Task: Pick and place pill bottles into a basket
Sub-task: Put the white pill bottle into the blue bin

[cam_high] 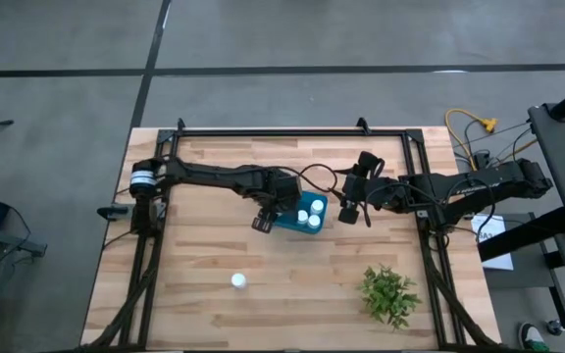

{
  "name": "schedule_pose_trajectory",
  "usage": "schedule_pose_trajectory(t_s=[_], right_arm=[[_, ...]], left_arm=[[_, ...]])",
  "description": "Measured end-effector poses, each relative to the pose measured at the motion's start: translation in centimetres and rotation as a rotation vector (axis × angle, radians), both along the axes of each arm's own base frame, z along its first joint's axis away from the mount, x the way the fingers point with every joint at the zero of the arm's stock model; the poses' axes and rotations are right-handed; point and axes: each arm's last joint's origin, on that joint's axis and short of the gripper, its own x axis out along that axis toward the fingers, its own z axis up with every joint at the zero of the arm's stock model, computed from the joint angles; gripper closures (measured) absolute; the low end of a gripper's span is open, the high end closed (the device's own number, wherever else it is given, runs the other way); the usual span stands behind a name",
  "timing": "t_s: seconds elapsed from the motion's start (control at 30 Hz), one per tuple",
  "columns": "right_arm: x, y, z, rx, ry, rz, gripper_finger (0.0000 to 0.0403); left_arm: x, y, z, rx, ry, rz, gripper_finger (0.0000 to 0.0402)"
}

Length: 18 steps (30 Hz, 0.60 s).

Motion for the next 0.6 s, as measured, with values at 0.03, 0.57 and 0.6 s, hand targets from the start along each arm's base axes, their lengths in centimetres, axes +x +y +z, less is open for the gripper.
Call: schedule_pose_trajectory(t_s=[0.03, 0.57, 0.6], right_arm=[[0.0, 0.0, 0.0, -0.001, 0.001, 0.001, 0.0177], [0.0, 0.0, -0.1, -0.001, 0.009, 0.000, 0.0177], [0.0, 0.0, -0.1, -0.001, 0.009, 0.000, 0.0177]], left_arm=[[0.0, 0.0, -0.3, -0.001, 0.016, 0.000, 0.0242], [0.8, 0.1, -2.8, -0.008, 0.089, 0.001, 0.0231], [0.8, 0.1, -2.7, -0.008, 0.086, 0.001, 0.0231]])
